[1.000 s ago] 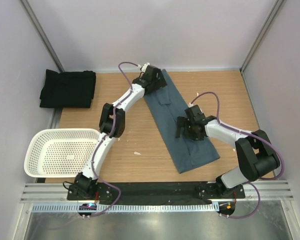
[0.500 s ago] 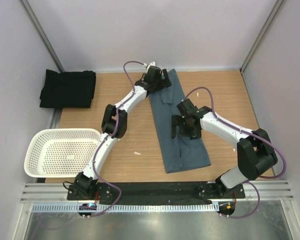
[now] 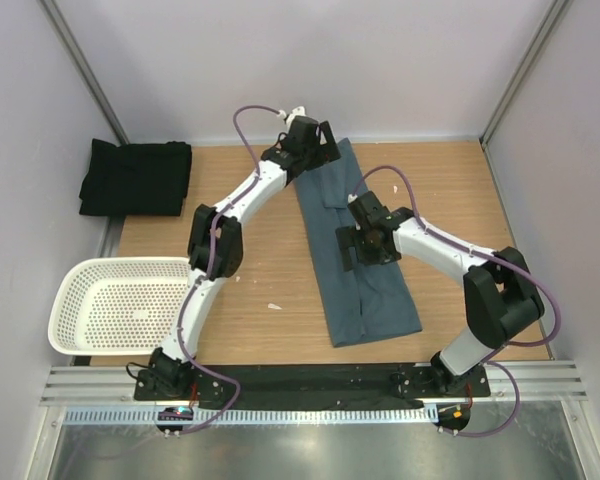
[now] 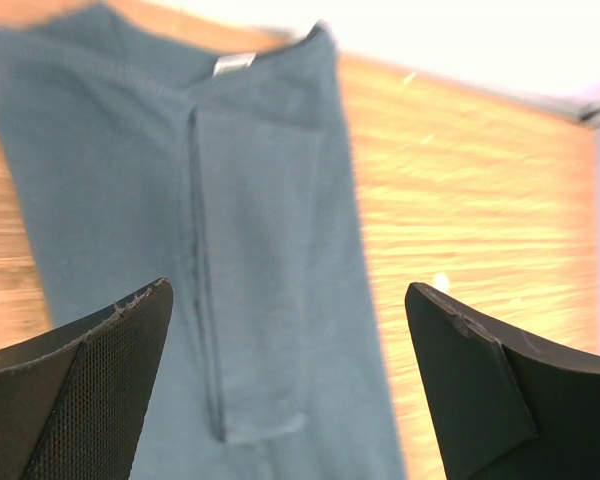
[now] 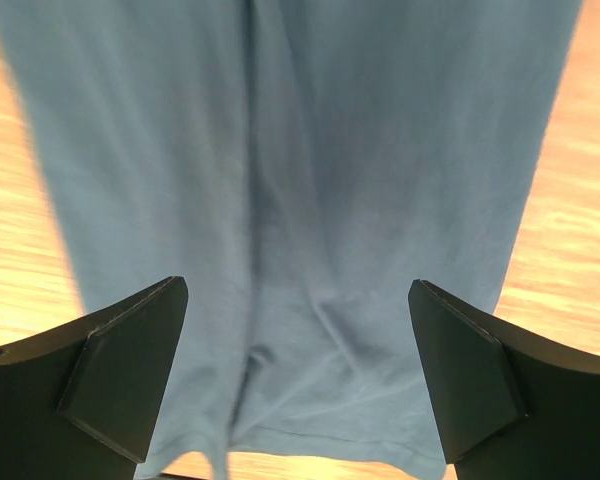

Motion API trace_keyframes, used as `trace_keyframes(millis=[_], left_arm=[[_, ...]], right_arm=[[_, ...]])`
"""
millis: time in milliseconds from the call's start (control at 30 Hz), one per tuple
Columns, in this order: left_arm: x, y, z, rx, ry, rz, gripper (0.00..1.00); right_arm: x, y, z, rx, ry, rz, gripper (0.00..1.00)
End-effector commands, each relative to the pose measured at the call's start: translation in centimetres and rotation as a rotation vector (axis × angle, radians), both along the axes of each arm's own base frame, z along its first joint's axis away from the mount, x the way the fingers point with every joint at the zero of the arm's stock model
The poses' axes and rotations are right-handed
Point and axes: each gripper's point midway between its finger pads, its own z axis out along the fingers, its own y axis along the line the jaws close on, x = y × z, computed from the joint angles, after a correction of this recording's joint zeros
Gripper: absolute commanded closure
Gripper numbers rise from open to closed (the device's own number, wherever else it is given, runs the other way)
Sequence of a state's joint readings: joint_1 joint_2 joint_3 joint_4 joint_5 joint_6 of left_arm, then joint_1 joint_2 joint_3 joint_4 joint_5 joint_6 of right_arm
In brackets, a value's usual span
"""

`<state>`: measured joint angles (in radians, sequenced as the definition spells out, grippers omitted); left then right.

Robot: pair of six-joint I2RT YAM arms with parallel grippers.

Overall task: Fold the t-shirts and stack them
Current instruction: Fold the tshirt

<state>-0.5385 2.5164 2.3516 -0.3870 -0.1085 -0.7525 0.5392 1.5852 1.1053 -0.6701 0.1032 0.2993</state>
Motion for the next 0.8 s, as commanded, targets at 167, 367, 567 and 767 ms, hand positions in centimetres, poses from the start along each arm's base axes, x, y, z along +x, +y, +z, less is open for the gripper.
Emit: trace_keyframes(millis=[167,367,567,767], left_arm=[[-1.5,0.5,1.1,-0.026,0.044,0.140,0.00],[-0.7,-0.1,-3.6,-0.053,0.124,0.119,0.00],[-0.1,0.1,-6.9,-0.072,0.175,0.083,0.00],[0.7,0.8,-9.6,-0.085,0.201,0.068,0.00]], right_arm=[[-1.1,0.5,-3.3,0.023,0.021,0.049,0.00],[-3.0,1.1,-5.6,0.044,0.073,0.026,0.00],[-4.5,2.8,-6.8,0.096,0.107,-0.013,0.00],[-5.7,5.4,-7.1,0.116,0.126,-0.006,0.00]])
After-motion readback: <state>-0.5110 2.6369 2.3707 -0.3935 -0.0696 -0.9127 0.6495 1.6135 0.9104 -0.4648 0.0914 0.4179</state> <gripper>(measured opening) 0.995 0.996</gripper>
